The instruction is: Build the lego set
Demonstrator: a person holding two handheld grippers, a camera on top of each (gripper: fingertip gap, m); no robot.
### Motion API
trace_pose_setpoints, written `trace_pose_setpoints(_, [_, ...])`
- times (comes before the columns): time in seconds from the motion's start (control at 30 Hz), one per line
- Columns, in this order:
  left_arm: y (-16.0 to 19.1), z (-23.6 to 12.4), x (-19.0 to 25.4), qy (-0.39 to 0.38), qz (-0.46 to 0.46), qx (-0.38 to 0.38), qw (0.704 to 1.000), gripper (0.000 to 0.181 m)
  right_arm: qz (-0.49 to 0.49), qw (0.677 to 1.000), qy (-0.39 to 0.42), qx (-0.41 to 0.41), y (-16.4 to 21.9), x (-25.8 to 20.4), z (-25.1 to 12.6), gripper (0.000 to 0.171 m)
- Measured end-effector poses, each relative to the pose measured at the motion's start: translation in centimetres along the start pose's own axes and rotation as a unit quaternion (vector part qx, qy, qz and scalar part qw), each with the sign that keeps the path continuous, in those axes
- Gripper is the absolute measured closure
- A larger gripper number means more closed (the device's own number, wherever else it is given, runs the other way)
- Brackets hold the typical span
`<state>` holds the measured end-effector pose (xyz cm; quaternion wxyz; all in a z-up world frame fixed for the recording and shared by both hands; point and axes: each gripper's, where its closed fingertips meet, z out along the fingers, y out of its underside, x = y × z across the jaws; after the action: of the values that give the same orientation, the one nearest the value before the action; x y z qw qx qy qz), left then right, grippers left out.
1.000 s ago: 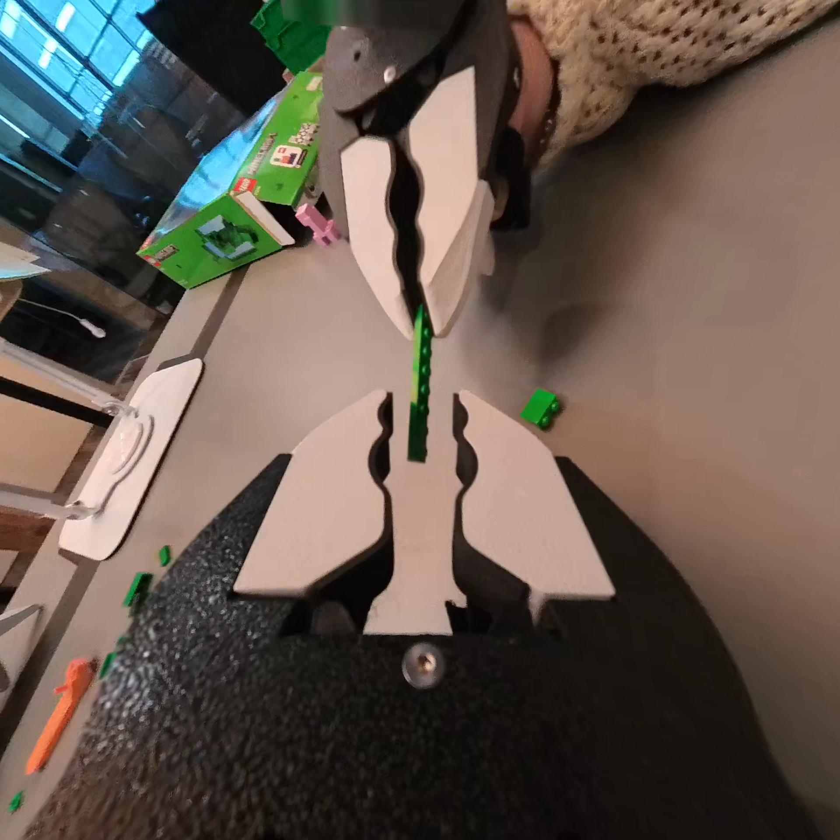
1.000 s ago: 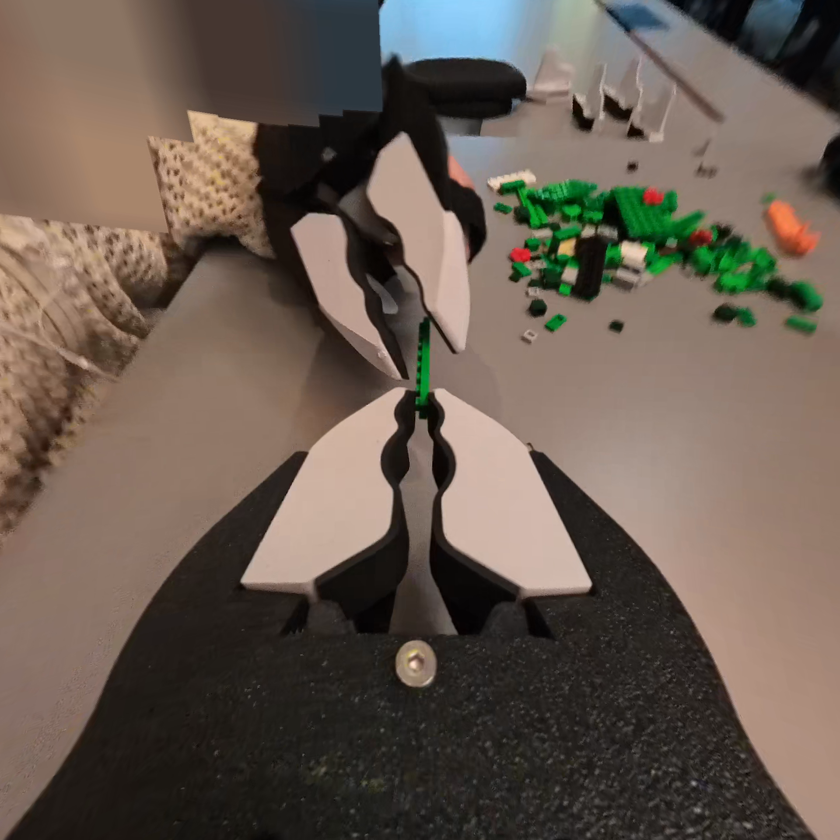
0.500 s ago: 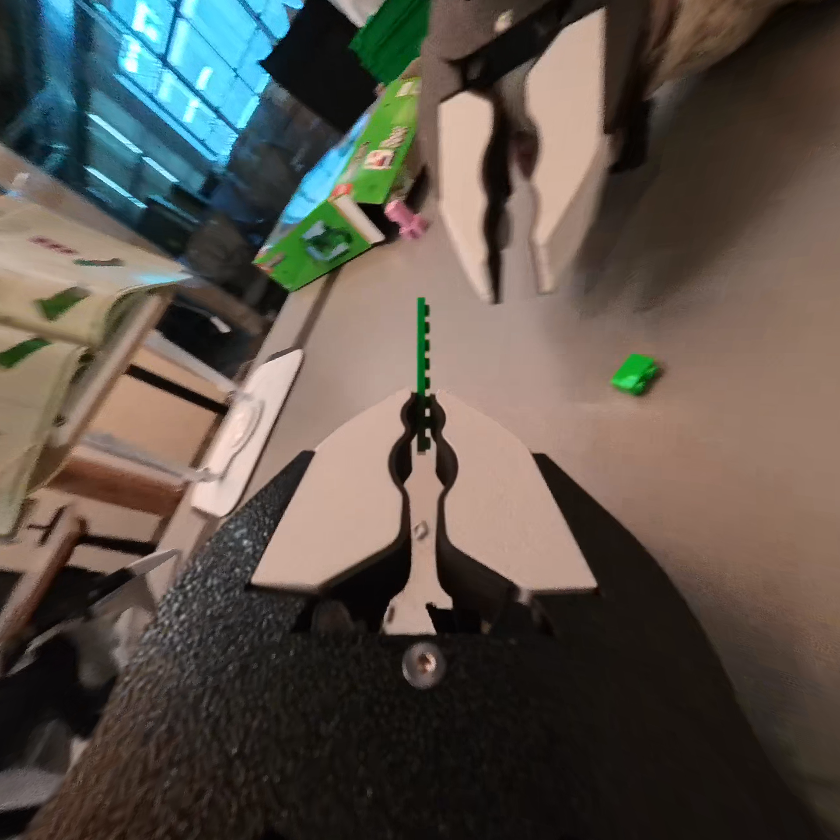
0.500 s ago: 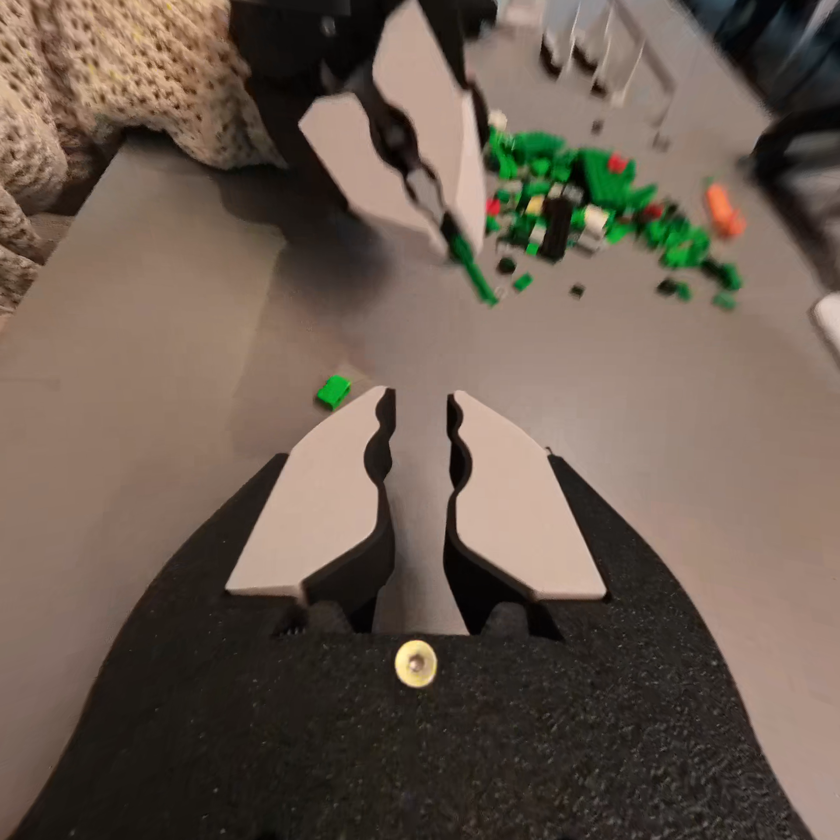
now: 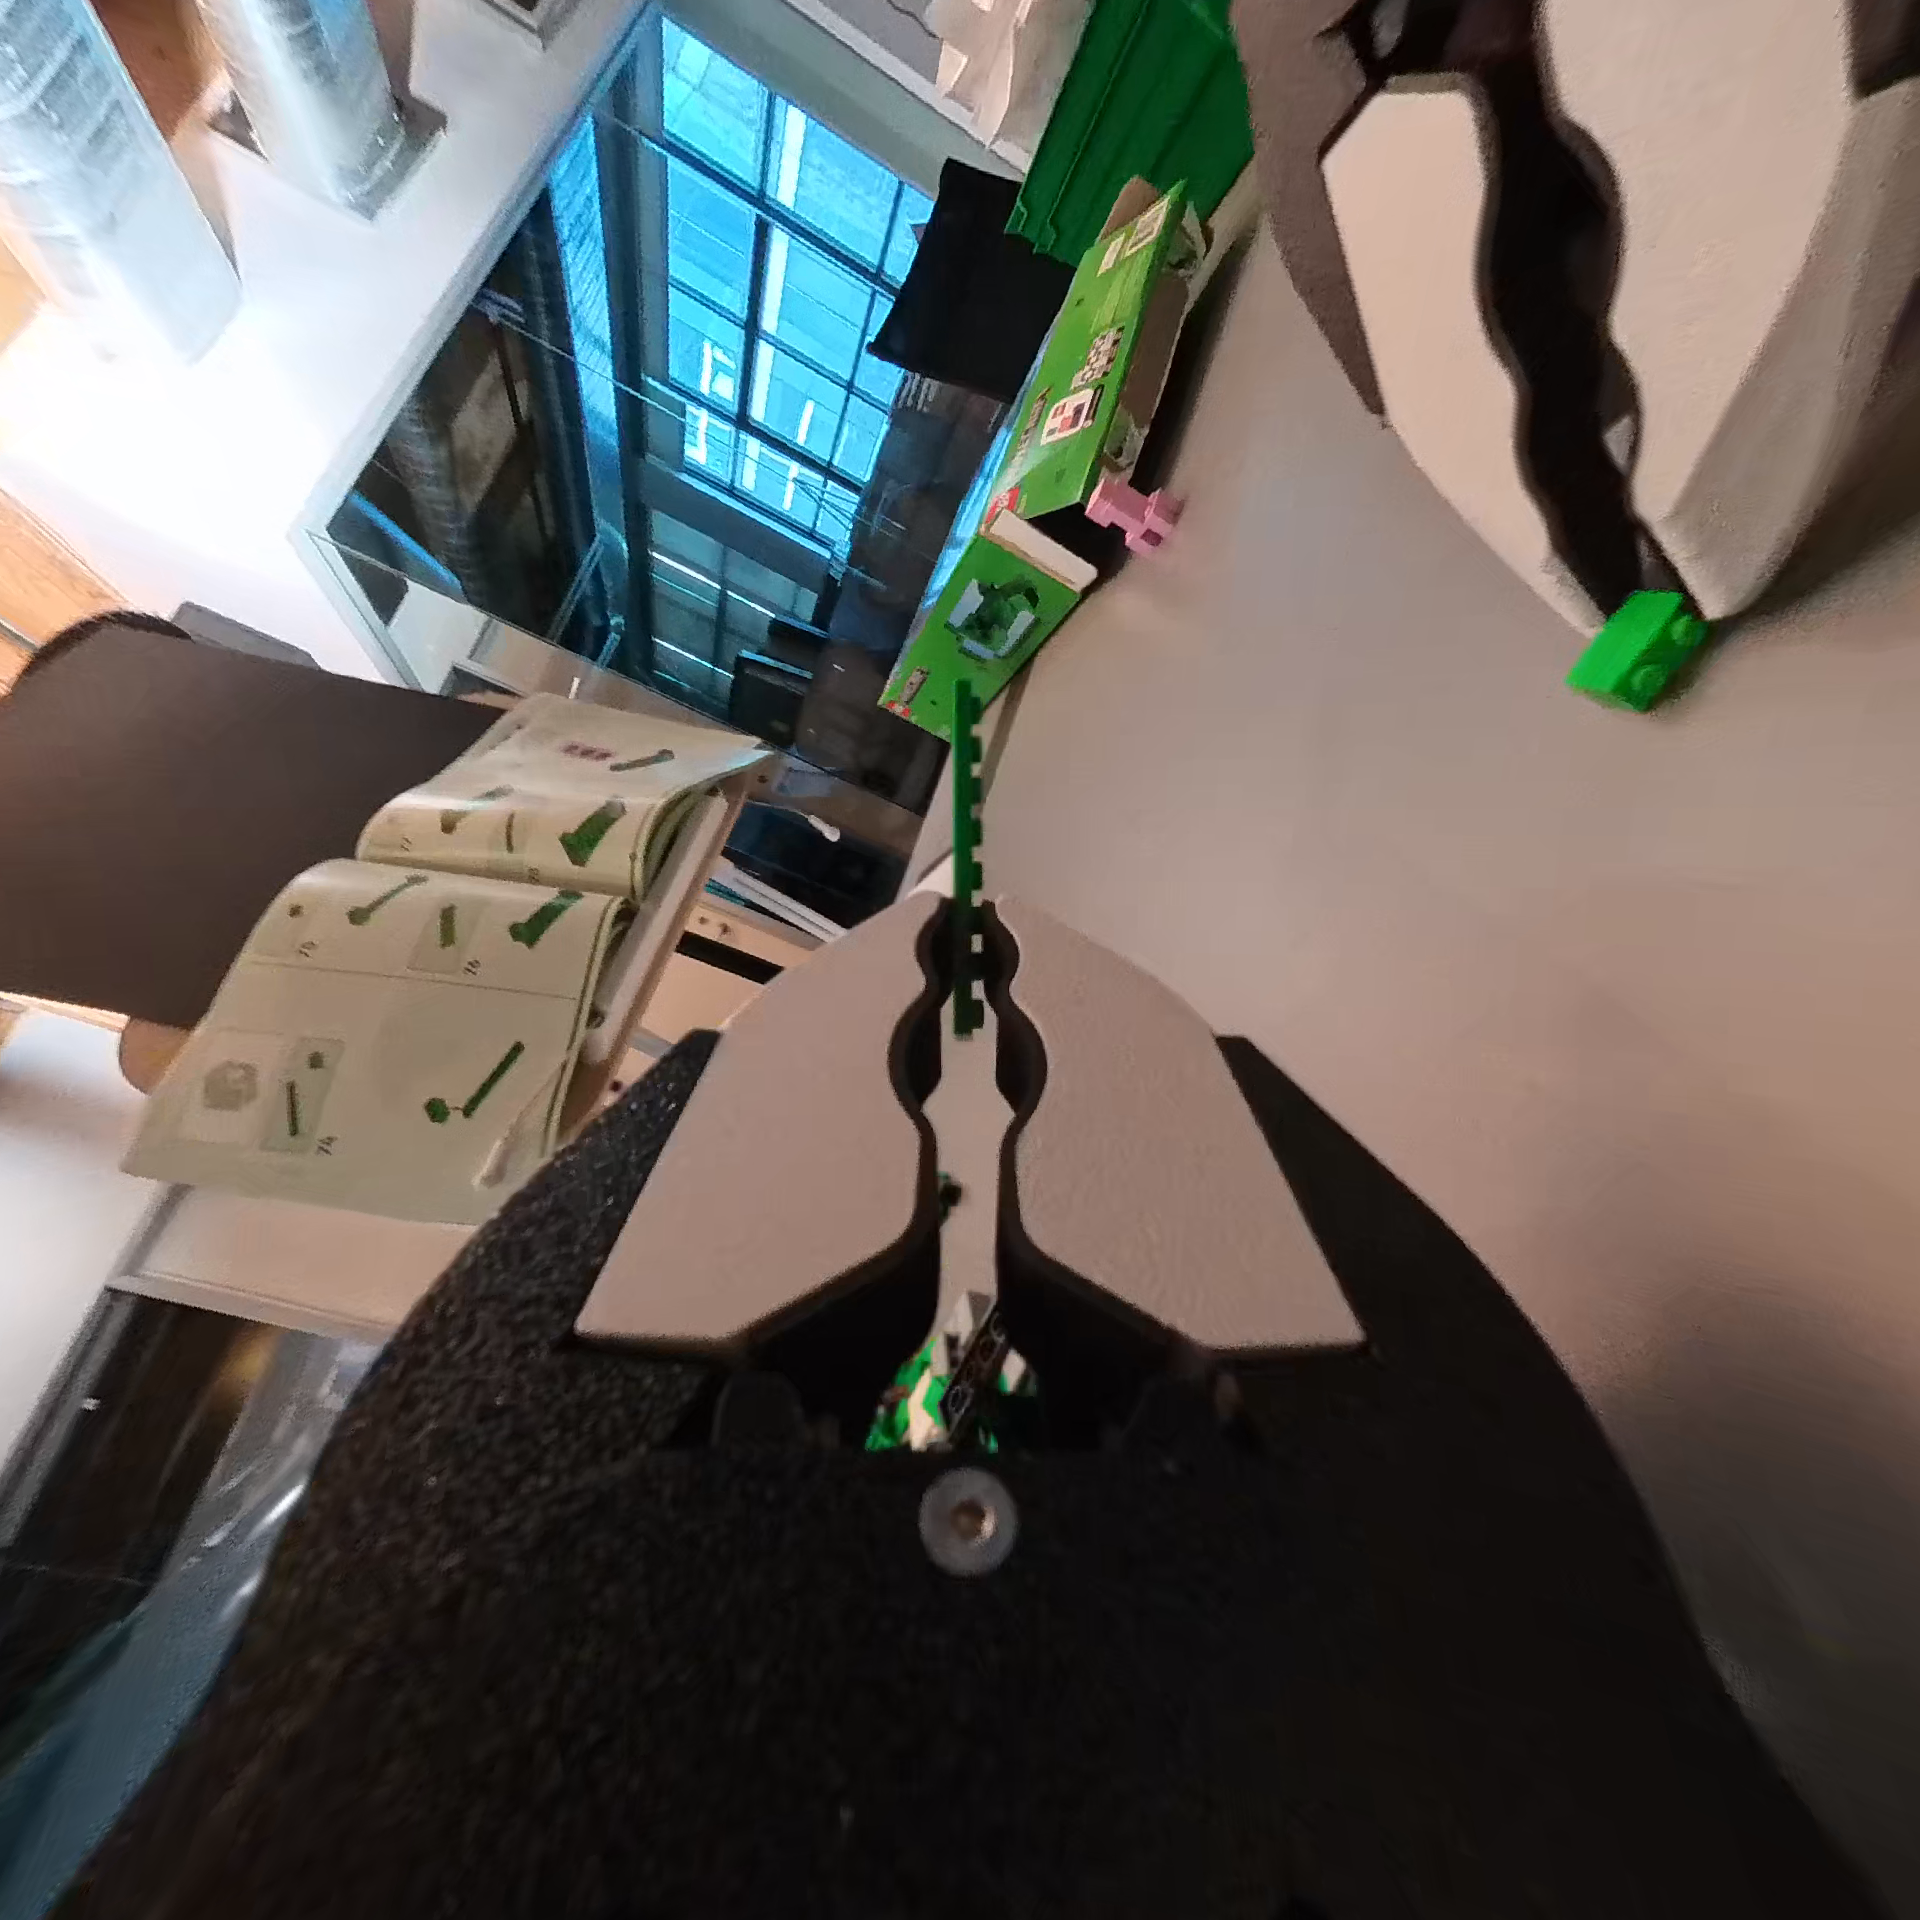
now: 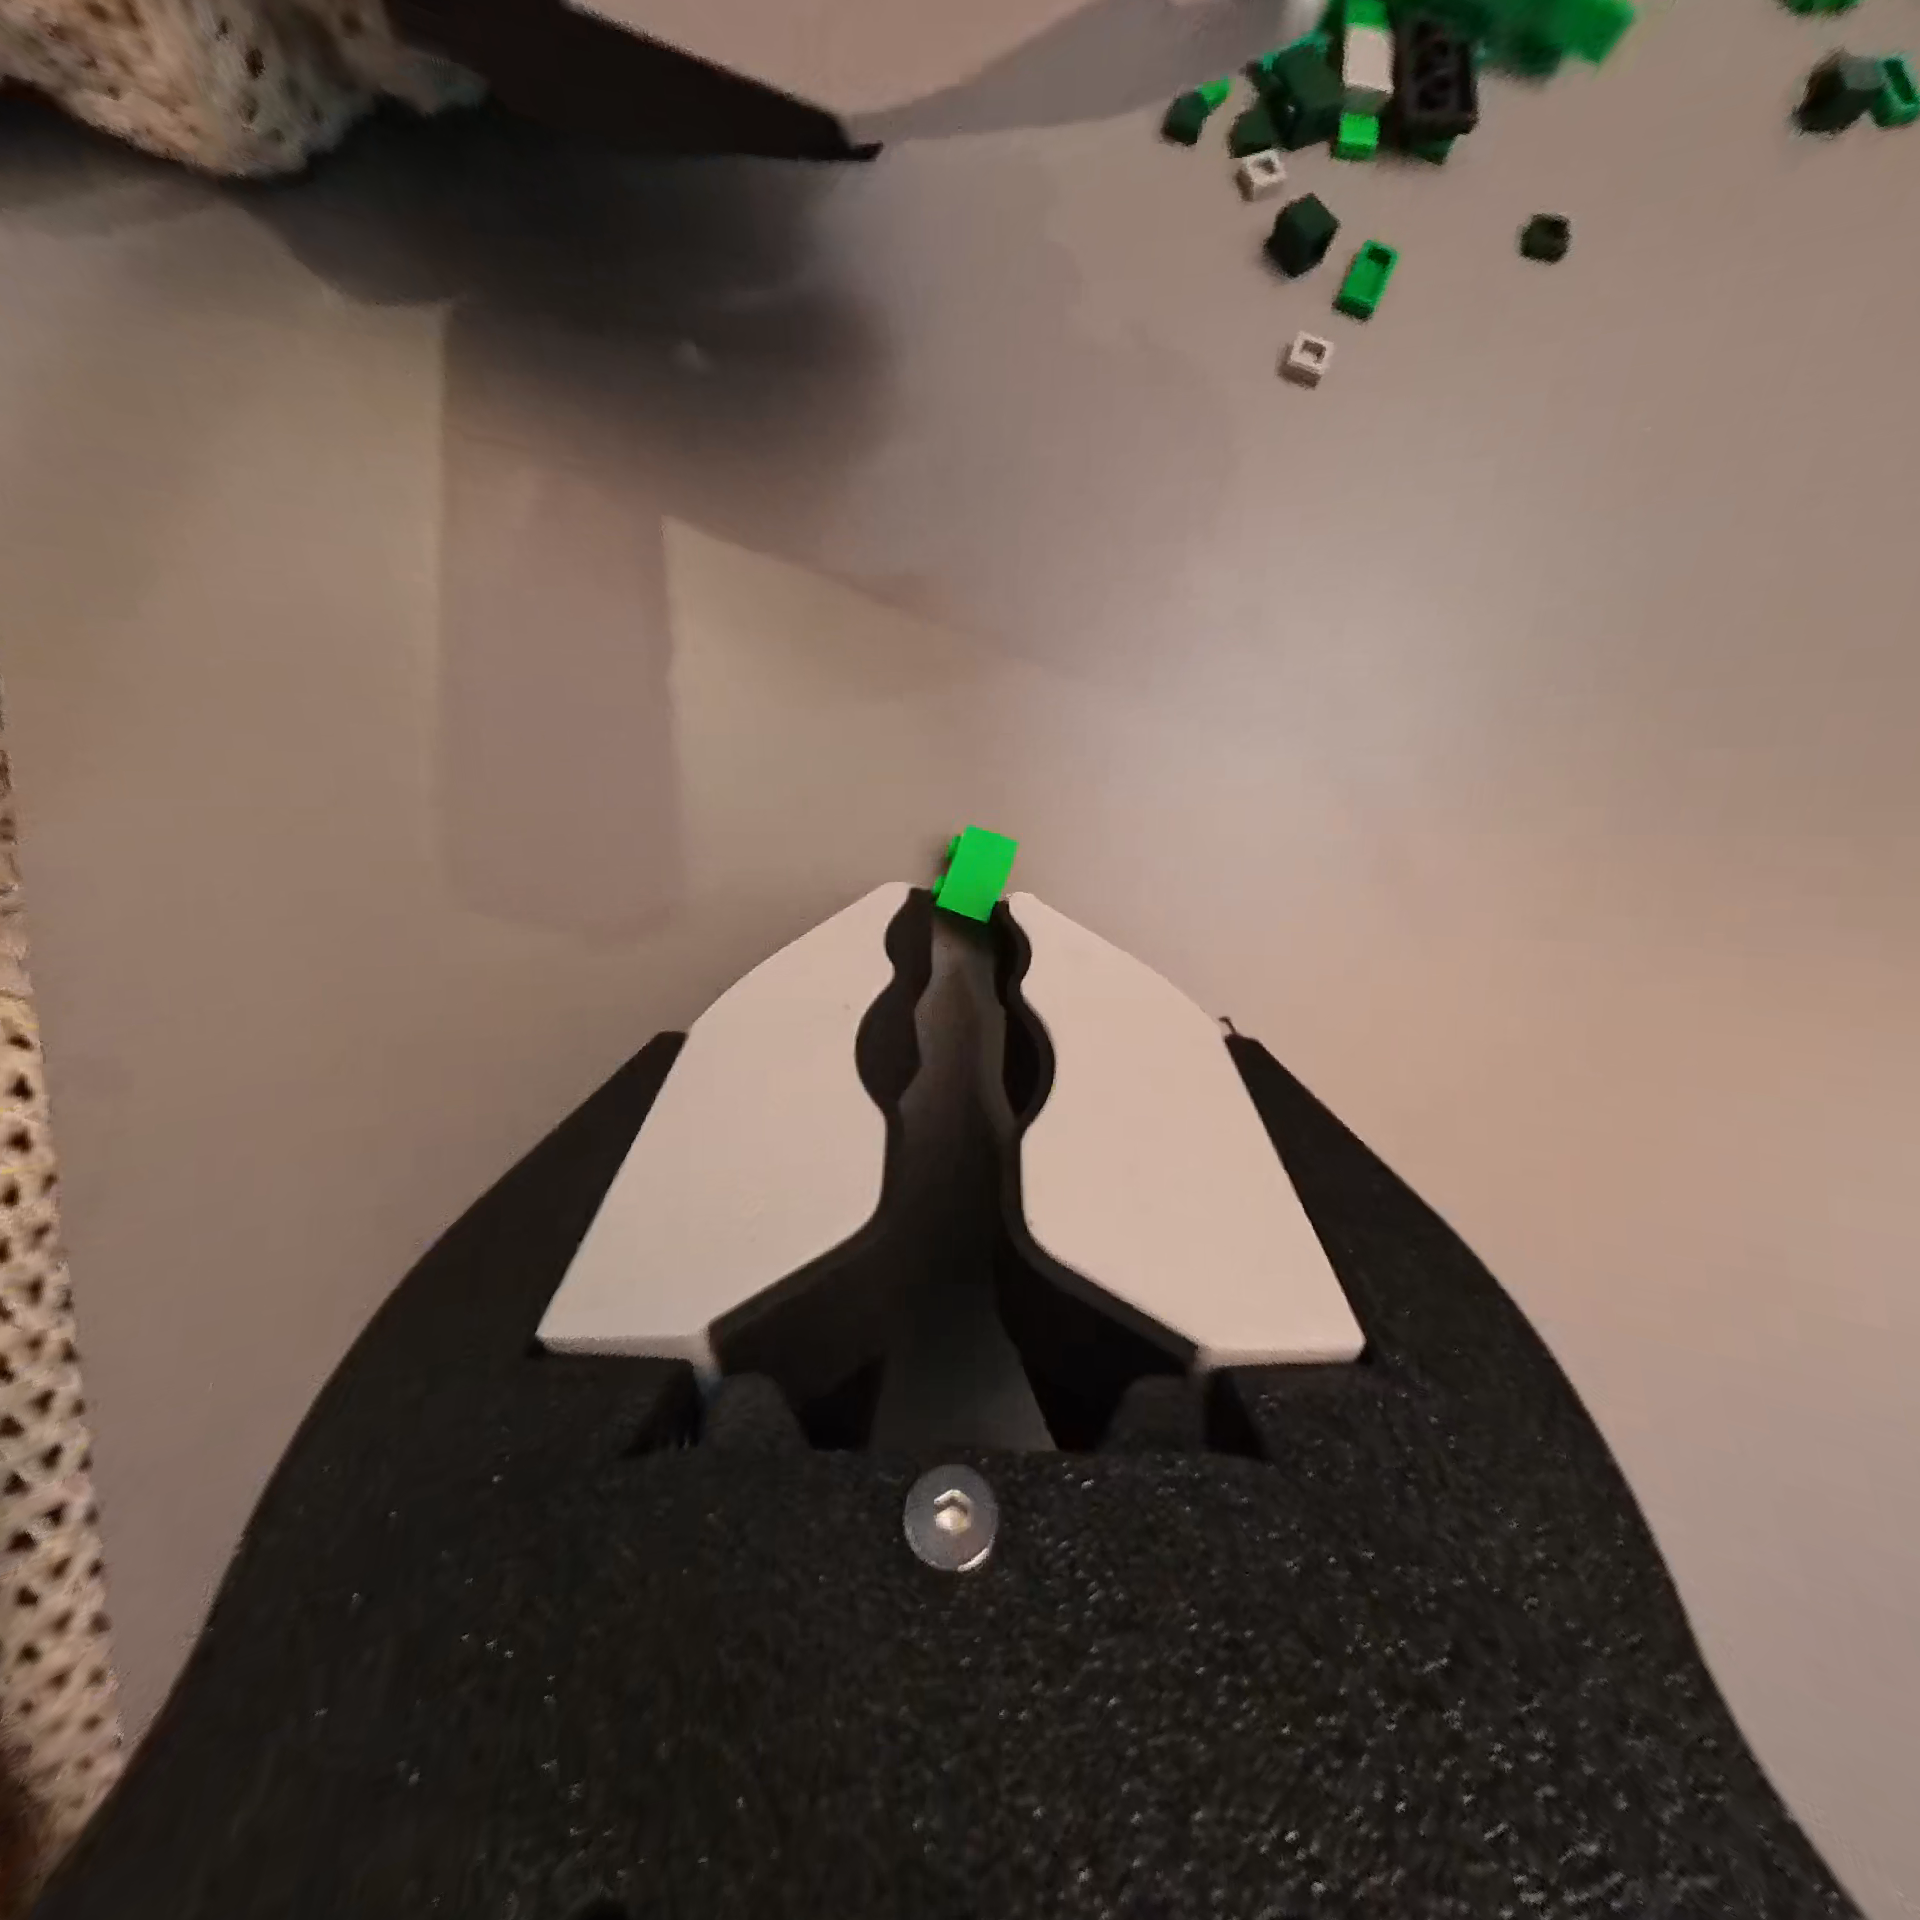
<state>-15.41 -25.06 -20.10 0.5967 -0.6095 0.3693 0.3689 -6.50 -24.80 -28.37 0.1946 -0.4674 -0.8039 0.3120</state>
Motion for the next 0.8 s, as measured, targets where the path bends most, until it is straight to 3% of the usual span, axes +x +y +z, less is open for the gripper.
trace_pose_setpoints(0.13, [-0.2,-0.3,0.2,-0.007,0.039,-0.002,0.999,0.178,0.136,0.989,-0.025,0.048,-0.7,0.3,-0.7,0.161])
trace_pose_setpoints(0.27, [-0.9,-0.4,0.8,-0.002,0.069,0.004,0.998,0.178,0.351,0.924,-0.115,0.103,-1.1,1.0,-1.6,0.16])
trace_pose_setpoints(0.37, [-1.3,-0.4,1.3,0.005,0.079,0.01,0.997,0.178,0.425,0.887,-0.141,0.111,-0.6,1.6,-1.8,0.16])
trace_pose_setpoints(0.67, [-1.9,-0.5,1.8,0.016,0.094,0.013,0.995,0.178,0.369,0.925,-0.078,0.048,0.0,1.4,-1.9,0.147])
trace_pose_setpoints(0.8, [-1.6,-0.5,1.6,0.016,0.087,0.009,0.996,0.178,0.216,0.97,-0.076,0.075,-1.4,0.5,-3.0,0.148])
